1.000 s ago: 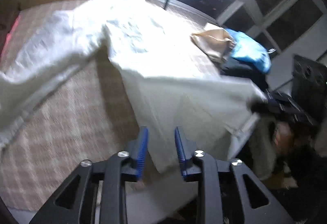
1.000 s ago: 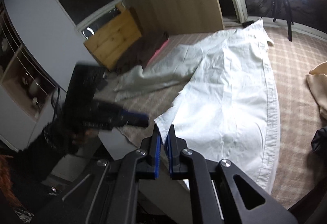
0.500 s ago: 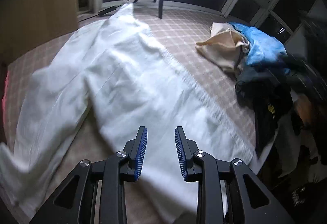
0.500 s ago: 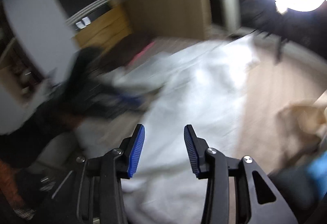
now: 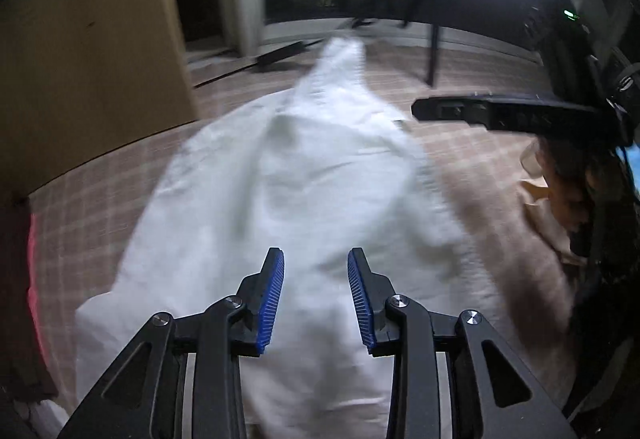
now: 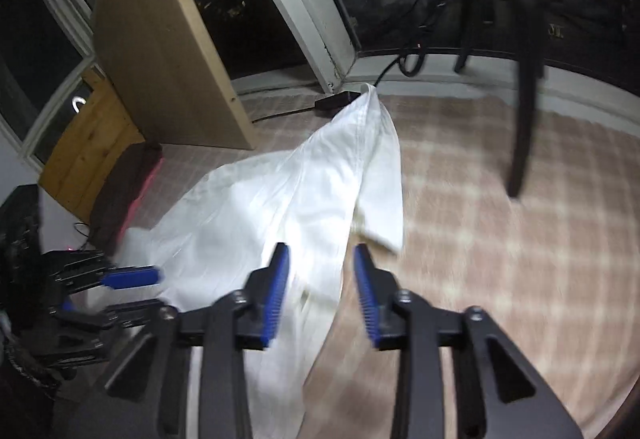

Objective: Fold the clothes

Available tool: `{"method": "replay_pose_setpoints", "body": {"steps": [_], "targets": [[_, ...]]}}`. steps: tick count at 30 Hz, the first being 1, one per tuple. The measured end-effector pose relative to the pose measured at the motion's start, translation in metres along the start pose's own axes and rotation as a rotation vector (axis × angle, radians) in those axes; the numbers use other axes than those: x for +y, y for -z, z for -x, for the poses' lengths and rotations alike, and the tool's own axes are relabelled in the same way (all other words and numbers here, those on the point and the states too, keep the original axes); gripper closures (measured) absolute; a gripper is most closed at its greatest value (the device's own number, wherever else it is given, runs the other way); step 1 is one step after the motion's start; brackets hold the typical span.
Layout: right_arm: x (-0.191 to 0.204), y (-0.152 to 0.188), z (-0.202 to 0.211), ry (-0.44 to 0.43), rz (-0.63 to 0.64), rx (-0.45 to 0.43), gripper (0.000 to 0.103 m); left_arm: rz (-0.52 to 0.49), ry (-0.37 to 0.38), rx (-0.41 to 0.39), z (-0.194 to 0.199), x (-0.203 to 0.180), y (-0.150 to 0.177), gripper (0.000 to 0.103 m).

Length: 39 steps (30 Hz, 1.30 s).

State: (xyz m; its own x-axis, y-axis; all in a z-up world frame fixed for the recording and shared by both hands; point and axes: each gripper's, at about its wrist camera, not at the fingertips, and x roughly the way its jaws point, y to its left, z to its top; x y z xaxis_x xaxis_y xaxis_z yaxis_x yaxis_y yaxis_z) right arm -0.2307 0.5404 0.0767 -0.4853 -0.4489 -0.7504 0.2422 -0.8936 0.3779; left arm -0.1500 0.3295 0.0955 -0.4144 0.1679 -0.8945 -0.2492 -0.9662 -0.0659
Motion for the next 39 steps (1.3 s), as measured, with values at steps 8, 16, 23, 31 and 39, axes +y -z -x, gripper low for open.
{"method": "replay_pose_setpoints", "body": {"steps": [8,16,23,31,39], "targets": [[-0.005,-0.032,-0.051,-0.049,0.067,0.064,0.068,0.047,0.016,0.067,-0.012,0.02,0.017,0.071],[0.019,-0.053,-0.028,0.108,0.283,-0.131,0.101,0.02,0.049,0.063,-0.014,0.004,0.018,0.071],[0.028,-0.06,-0.057,0.257,0.362,-0.101,0.1,-0.023,0.061,0.07,-0.009,-0.019,0.018,0.071],[0.046,-0.047,-0.012,0.185,0.395,-0.108,0.077,-0.076,0.087,0.068,0.022,-0.042,0.046,0.07],[0.07,0.017,0.114,-0.02,0.265,-0.112,0.077,-0.124,0.103,0.146,0.072,-0.071,0.14,0.067]]}}
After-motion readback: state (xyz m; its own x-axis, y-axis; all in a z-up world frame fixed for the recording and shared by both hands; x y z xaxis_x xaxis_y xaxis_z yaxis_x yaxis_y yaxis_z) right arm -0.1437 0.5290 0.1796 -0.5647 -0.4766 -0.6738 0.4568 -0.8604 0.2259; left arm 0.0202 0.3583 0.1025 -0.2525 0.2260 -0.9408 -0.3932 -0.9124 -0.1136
